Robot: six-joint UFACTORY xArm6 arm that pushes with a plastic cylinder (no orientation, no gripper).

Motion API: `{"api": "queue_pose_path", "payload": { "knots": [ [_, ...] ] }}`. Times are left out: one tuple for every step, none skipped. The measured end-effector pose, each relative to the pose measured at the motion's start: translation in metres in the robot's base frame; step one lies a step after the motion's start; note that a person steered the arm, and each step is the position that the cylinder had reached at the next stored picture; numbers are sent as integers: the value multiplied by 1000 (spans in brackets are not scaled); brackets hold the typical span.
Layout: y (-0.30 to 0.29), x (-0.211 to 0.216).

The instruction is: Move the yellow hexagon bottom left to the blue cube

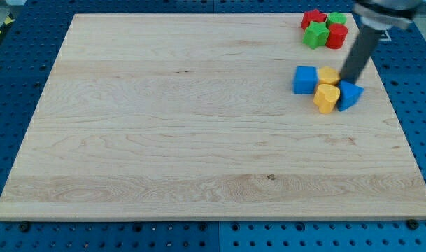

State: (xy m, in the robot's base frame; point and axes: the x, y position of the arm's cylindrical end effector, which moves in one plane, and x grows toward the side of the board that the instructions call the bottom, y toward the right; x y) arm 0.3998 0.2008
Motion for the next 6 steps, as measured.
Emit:
{"api": "queue_pose_path", "payload": {
  "knots": [
    [-63,3],
    [-84,-3],
    [-65,-27],
    [-71,-33],
    [-113,-11],
    [-163,26]
  ]
}}
